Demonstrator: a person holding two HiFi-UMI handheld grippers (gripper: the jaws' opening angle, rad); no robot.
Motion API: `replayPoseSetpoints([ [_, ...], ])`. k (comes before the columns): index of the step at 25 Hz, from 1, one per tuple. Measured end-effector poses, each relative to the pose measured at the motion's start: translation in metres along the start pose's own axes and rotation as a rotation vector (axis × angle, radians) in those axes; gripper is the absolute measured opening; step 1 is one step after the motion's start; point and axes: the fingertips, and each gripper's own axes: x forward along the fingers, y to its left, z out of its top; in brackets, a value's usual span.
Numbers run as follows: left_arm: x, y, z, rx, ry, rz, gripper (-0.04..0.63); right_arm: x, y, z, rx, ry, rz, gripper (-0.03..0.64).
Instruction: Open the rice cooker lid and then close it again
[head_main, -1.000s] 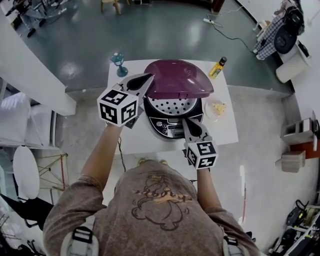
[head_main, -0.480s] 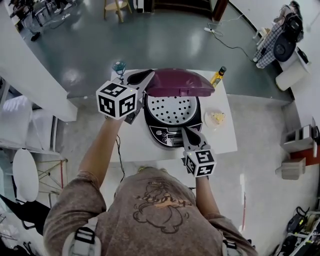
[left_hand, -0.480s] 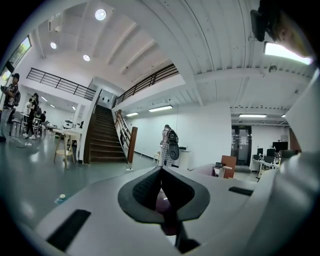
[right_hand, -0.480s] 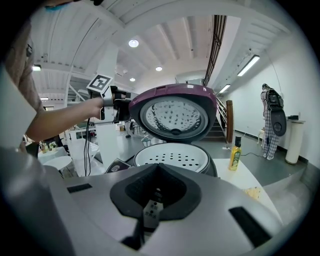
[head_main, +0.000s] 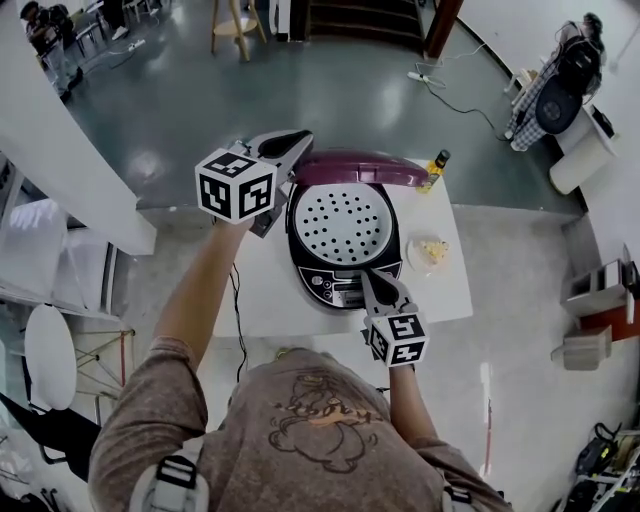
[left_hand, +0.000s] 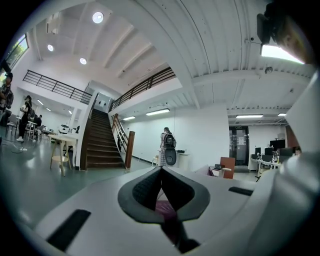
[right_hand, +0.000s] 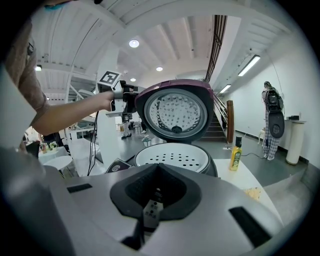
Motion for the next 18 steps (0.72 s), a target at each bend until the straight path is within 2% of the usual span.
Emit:
replayPoseSetpoints([
  [11, 0.016, 0.010, 0.022, 0.026, -0.030, -0.037, 0.021, -0.002, 0.001, 0.000, -0.017, -0.003, -0.016, 0.003],
  [18, 0.026, 0.030, 0.035, -0.030, -0.077, -0.030, 0.021, -0.002, 0.000, 0.000, -0.018, -0.007, -0.018, 0.003],
])
